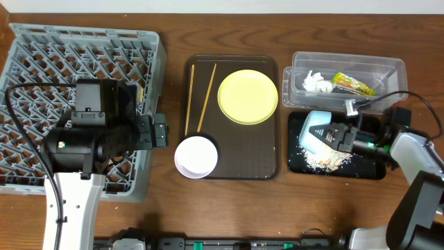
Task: Sort waste into correct bins and load items into the dishwasher
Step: 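Tip the blue bowl over the black tray to dump the rice, then set the empty blue bowl back on the brown tray with the right gripper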
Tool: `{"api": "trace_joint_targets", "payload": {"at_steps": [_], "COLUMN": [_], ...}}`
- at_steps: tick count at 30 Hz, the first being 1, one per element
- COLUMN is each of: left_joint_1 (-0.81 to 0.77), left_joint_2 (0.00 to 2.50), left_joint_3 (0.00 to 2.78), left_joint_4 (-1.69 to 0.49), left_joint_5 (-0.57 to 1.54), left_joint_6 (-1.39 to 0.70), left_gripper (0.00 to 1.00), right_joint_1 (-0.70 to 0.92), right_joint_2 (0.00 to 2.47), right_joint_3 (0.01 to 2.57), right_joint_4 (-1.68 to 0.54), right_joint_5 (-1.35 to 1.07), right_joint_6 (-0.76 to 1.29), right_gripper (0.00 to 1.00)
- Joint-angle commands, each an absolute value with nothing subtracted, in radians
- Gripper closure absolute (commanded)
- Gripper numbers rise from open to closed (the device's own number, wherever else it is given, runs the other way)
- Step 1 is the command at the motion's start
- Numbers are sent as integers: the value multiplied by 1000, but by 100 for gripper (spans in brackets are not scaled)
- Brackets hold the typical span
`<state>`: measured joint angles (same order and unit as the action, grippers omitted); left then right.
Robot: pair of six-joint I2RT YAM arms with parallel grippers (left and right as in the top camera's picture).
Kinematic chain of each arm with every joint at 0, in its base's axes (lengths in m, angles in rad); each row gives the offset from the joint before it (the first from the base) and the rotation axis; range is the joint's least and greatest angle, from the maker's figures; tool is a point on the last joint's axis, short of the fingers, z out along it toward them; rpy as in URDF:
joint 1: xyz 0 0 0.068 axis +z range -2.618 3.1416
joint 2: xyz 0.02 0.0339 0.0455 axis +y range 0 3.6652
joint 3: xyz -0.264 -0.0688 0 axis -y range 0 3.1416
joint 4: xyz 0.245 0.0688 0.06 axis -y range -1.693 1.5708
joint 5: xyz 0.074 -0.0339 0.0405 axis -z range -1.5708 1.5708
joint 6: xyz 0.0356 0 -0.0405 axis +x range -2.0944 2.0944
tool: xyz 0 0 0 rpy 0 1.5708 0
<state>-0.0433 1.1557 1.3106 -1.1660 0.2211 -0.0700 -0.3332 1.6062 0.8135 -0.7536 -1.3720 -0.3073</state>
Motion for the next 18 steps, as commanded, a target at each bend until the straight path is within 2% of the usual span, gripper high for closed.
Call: {"api": "trace_joint_targets", "payload": {"at_steps": [1, 3, 5, 8, 12, 15, 18], "left_joint_1": [-46, -46, -46, -46, -46, -46, -46], "left_joint_2": [1156, 1156, 1156, 1156, 1156, 1156, 1156], "left_joint_3": [1320, 1320, 1320, 1320, 1320, 1320, 1320], "left_joint_4": [-1165, -1165, -1165, -1165, -1165, -1165, -1165], "left_joint_5": [208, 209, 209, 208, 209, 209, 209], "left_joint_6": [-56, -56, -56, -56, -56, -56, -56], "left_gripper": [1, 1, 1, 1, 1, 1, 1], "right_joint_1": [-316, -313, -313, -310, -266, -150, 57], "right_joint_2": [1583, 1576, 1576, 1572, 1539, 1482, 1429], "right_joint_3": [819, 819, 819, 819, 843, 892, 950], "right_joint_4": [-754, -717, -675, -672, -695, -747, -776], "right_joint_5": [-1392, -1325, -1191, -1310, -1303, -1176, -870], "right_joint_6": [-267, -262, -125, -135, -119, -118, -29], "right_gripper": [99, 99, 99, 99, 99, 99, 99]}}
